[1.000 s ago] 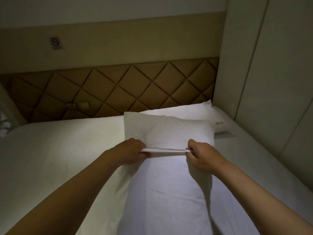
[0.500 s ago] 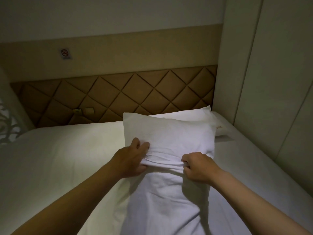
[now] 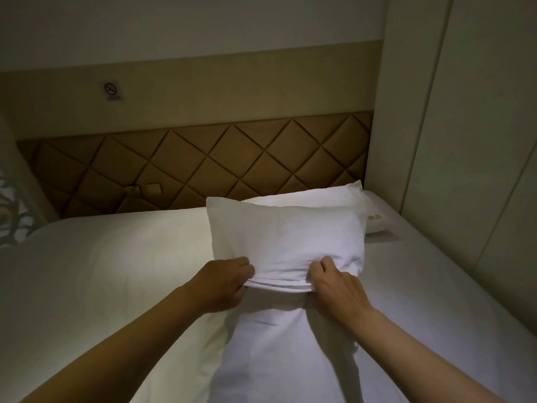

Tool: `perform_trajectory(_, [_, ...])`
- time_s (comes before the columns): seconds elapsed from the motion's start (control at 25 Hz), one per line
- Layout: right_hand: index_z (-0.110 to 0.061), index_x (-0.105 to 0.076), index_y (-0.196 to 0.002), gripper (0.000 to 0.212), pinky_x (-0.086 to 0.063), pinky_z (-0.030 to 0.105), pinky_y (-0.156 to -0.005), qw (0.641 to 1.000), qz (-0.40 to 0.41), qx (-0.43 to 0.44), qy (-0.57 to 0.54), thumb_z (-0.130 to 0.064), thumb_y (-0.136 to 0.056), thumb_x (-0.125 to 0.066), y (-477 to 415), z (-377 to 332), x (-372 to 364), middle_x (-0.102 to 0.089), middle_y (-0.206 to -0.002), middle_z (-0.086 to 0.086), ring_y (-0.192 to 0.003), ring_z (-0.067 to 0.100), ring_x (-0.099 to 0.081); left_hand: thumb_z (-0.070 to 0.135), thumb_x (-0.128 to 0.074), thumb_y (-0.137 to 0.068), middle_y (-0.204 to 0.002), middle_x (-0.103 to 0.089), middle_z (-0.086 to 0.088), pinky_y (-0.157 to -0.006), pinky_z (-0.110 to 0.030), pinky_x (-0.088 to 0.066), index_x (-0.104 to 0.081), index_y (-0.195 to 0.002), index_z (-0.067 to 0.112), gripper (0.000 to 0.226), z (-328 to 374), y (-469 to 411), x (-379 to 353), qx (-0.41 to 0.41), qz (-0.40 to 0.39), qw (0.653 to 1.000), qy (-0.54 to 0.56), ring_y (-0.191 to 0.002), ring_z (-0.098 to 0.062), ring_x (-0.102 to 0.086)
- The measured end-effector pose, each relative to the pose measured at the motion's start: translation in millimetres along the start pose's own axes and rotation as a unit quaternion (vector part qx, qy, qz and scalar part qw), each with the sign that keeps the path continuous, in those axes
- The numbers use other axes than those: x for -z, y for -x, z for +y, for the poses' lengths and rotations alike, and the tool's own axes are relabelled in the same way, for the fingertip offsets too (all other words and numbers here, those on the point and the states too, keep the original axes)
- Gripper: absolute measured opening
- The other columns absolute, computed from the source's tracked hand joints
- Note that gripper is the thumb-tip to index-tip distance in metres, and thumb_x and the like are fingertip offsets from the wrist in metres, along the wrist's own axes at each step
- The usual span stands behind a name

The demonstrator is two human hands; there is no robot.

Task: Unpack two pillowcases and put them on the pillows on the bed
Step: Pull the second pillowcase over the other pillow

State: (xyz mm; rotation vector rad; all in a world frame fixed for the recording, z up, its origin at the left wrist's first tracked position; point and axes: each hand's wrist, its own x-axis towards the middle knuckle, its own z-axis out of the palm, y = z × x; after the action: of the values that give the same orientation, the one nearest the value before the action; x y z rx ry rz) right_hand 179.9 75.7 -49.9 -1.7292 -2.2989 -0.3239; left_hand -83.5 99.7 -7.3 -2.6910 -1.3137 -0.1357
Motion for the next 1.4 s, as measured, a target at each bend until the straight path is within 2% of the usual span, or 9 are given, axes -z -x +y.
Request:
perform_trajectory(0.2, [-0.01, -0.068, -0.075, 0.027, -0.04, 0.027, -0.03, 0.997, -0.03, 0.056, 0.034, -0.011, -0.056, -0.087, 5.1, -8.1, -16.0, -0.063, -0.077, 0.01, -0.037, 0.019, -0.054, 0.03, -0.046, -0.09, -0.075, -0.056, -0.002, -0.061, -0.028, -0.04, -0.058, -0.078, 0.014, 0.023, 16.6, 8.1, -17.5, 0.029, -0.197, 0.98, 0.012, -0.069, -0.019, -0.053])
perform_trajectory(0.36, [-0.016, -0.059, -0.116, 0.024, -0.049, 0.035, -0.075, 0.98, -0.187, 0.056, -0.026, -0.016, -0.095, -0.048, 7.8, -10.2, -16.8, -0.061, -0.112, 0.006, -0.091, 0.025, -0.064, 0.031, -0.045, -0.092, -0.07, -0.053, 0.0, -0.061, -0.029, -0.041, -0.06, -0.079, 0.011, 0.028, 16.6, 3.6, -25.9, 0.05, -0.242, 0.969, 0.008, -0.064, -0.017, -0.05])
perform_trajectory(0.48, [-0.015, -0.064, -0.105, 0.019, -0.047, 0.032, -0.079, 0.95, -0.299, 0.051, -0.073, -0.017, -0.091, -0.051, 8.9, -8.6, -9.3, -0.064, -0.108, 0.007, -0.086, 0.022, -0.055, 0.036, -0.039, -0.096, -0.094, -0.064, -0.007, -0.07, -0.032, -0.044, -0.063, -0.097, 0.013, 0.033, 24.0, 5.6, -37.4, 0.05, -0.261, 0.964, -0.014, -0.083, -0.025, -0.06])
perform_trajectory(0.6, [-0.018, -0.066, -0.094, 0.016, -0.044, 0.03, -0.076, 0.936, -0.323, 0.032, -0.135, -0.026, -0.092, -0.052, 2.1, 3.5, 5.2, -0.067, -0.107, 0.007, -0.088, 0.022, -0.059, 0.039, -0.038, -0.097, -0.106, -0.066, -0.008, -0.072, -0.031, -0.04, -0.063, -0.1, 0.017, 0.033, 27.1, 2.4, -32.4, 0.063, -0.209, 0.976, -0.017, -0.095, -0.028, -0.062])
perform_trajectory(0.72, [-0.019, -0.065, -0.075, 0.022, -0.045, 0.03, -0.067, 0.937, -0.269, -0.003, -0.224, -0.038, -0.085, -0.063, -17.5, 24.5, 29.0, -0.066, -0.081, -0.001, -0.078, 0.017, -0.062, 0.041, -0.043, -0.096, -0.087, -0.065, -0.004, -0.068, -0.028, -0.035, -0.062, -0.084, 0.017, 0.033, 5.4, -15.7, -3.1, 0.093, -0.08, 0.992, -0.015, -0.08, -0.024, -0.061])
perform_trajectory(0.8, [-0.02, -0.057, -0.06, 0.028, -0.041, 0.026, -0.059, 0.923, -0.233, -0.036, -0.305, -0.033, -0.083, -0.068, -32.4, 35.2, 45.9, -0.056, -0.065, -0.004, -0.064, 0.012, -0.053, 0.041, -0.047, -0.095, -0.069, -0.058, 0.002, -0.059, -0.024, -0.033, -0.059, -0.074, 0.018, 0.033, -9.4, -29.6, 12.6, 0.123, -0.03, 0.992, 0.02, -0.065, -0.018, -0.056])
perform_trajectory(0.92, [-0.019, -0.06, -0.059, 0.031, -0.042, 0.028, -0.063, 0.897, -0.166, -0.103, -0.397, -0.02, -0.09, -0.06, -55.9, 51.1, 53.0, -0.058, -0.07, 0.001, -0.072, 0.017, -0.053, 0.037, -0.049, -0.094, -0.069, -0.059, 0.002, -0.061, -0.026, -0.045, -0.059, -0.074, 0.016, 0.031, -26.7, -55.7, 19.4, 0.175, 0.021, 0.981, 0.085, -0.066, -0.018, -0.059])
perform_trajectory(1.08, [-0.012, -0.058, -0.074, 0.025, -0.043, 0.028, -0.062, 0.927, -0.097, -0.144, -0.332, -0.027, -0.094, -0.058, -74.1, 67.0, 16.8, -0.059, -0.076, 0.003, -0.072, 0.018, -0.055, 0.039, -0.034, -0.104, -0.087, -0.055, 0.003, -0.083, -0.037, -0.049, -0.048, -0.09, 0.02, 0.027, -30.3, -90.1, -7.6, 0.183, -0.005, 0.981, 0.057, -0.081, -0.021, -0.058])
perform_trajectory(1.4, [-0.02, -0.04, -0.095, 0.008, -0.038, 0.031, -0.061, 0.983, -0.163, -0.052, -0.063, -0.02, -0.092, -0.048, -83.6, 111.9, -126.5, -0.04, -0.074, -0.006, -0.07, 0.021, -0.05, 0.046, -0.025, -0.103, -0.084, -0.054, 0.003, -0.074, -0.035, -0.04, -0.043, -0.082, 0.022, 0.036, -57.7, -159.6, -118.6, 0.118, -0.097, 0.987, 0.043, -0.08, -0.018, -0.05])
